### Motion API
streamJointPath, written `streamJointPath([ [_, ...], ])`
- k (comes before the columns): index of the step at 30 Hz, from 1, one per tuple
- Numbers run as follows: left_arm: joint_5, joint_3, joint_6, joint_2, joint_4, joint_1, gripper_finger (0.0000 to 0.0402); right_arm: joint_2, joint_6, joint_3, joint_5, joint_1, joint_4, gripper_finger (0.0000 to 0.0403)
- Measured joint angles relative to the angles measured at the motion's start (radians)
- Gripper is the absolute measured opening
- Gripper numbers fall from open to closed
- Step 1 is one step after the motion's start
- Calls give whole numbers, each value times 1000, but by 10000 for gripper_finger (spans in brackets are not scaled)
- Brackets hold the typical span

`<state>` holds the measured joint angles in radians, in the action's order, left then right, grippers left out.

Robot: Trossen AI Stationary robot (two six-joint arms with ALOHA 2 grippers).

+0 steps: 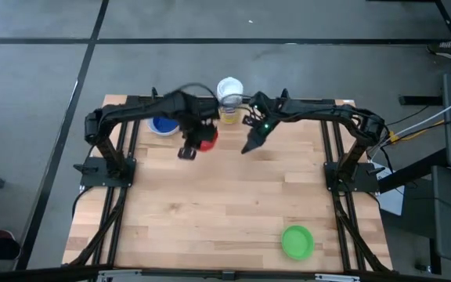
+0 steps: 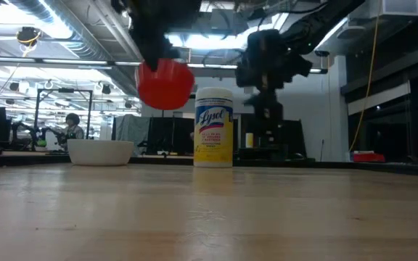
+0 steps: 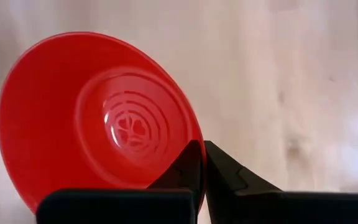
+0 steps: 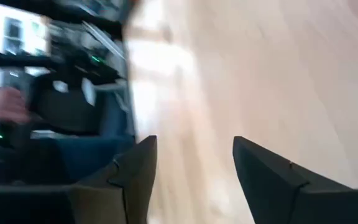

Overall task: Nest bowls inside each other
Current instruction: Stack the red bowl on top of the dark blue bowl

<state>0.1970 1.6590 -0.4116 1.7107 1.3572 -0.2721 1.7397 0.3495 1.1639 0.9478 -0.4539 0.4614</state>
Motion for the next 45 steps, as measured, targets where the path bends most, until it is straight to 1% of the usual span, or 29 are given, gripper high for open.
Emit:
streamJointPath([
  [3, -45, 0, 27, -3, -26, -106, 2, 0, -54, -35, -21, 16, 50, 206],
  [6, -110, 0, 67, -18, -115, -215, 2, 0, -58, -81, -21, 46, 44, 201],
  [10, -97, 0, 156, -69, -270, -363, 2, 1, -64, -133, -24, 93, 41, 201],
  [13, -80, 0, 197, -112, -345, -460, 2, 1, -44, -169, -36, 128, -1, 208],
  [16, -99, 0, 200, -149, -370, -522, 2, 1, -10, -189, -60, 152, -52, 216],
  [18, -84, -22, 203, -173, -392, -550, 2, 1, 21, -192, -71, 162, -95, 221],
  [20, -33, -92, 227, -212, -443, -572, 2, 2, 57, -192, -73, 166, -143, 226],
  [22, -11, -202, 255, -266, -502, -585, 2, 1, 92, -192, -73, 168, -188, 230],
  [26, -13, -482, 319, -406, -636, -582, 2, 1, 164, -192, -76, 168, -255, 233],
  [28, -21, -603, 355, -490, -701, -568, 2, 0, 196, -192, -76, 168, -286, 231],
  [32, -53, -785, 411, -626, -718, -548, 2, 0, 256, -192, -68, 168, -354, 224],
  [35, -71, -876, 444, -708, -696, -547, 2, 0, 304, -192, -63, 168, -412, 219],
  [38, -75, -938, 440, -748, -656, -547, 2, -1, 355, -192, -52, 168, -473, 215],
  [41, -75, -962, 397, -754, -643, -547, 2, -1, 407, -192, -50, 168, -538, 212],
  [45, -82, -969, 349, -731, -643, -547, 2, -1, 472, -192, -54, 168, -611, 214],
])
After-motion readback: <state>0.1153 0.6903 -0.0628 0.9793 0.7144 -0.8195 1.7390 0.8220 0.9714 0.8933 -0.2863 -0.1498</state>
